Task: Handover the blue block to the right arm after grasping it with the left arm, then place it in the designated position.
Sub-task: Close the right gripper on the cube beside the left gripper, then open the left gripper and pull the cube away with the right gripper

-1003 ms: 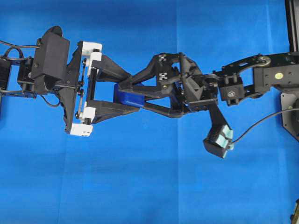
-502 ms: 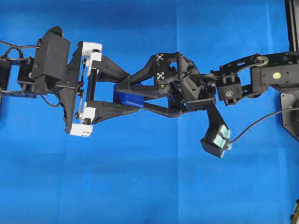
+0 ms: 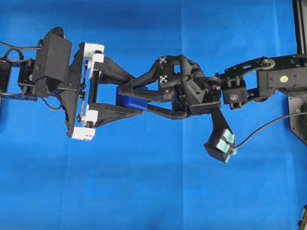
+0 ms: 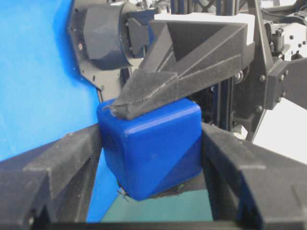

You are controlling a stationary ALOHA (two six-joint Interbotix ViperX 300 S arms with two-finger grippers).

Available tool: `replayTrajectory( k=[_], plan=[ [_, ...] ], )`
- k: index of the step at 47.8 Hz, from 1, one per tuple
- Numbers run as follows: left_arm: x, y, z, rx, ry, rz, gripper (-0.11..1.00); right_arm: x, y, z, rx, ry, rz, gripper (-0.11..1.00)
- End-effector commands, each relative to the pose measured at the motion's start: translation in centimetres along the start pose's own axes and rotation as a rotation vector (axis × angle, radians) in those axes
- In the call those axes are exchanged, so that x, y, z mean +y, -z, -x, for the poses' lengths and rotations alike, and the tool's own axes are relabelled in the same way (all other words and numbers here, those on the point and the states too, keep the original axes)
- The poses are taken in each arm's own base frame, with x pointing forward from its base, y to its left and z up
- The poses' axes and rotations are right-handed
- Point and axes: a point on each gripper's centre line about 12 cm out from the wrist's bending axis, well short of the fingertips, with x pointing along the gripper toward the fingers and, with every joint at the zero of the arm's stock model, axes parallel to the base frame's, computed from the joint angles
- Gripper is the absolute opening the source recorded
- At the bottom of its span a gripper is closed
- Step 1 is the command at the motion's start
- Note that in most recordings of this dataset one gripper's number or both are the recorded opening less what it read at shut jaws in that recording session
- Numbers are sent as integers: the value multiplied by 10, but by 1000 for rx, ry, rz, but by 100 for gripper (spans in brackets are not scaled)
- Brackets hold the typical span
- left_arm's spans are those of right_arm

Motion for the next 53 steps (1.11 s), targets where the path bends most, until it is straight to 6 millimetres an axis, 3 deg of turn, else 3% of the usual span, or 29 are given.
replayTrajectory(
  k=[1, 15, 22, 25, 40, 53],
  plan=[
    [-2, -13, 1, -37, 6, -3, 49, -18, -5, 3, -10, 46, -3, 47],
    [-4, -16, -3, -45, 12, -6, 50, -18, -4, 3, -6, 44, -5, 47],
    [-4, -16, -3, -48, 13, -15, 84, -17, -3, 3, 1, 40, -6, 47],
    [-4, -16, -3, -48, 13, -16, 92, -17, -3, 3, 3, 40, -8, 47],
    [-4, -15, -1, -45, 13, -4, 93, -15, -1, 6, 15, 34, -13, 47],
    [-4, -15, 6, -45, 12, -3, 93, -7, 3, 31, 49, 20, -37, 47]
  ],
)
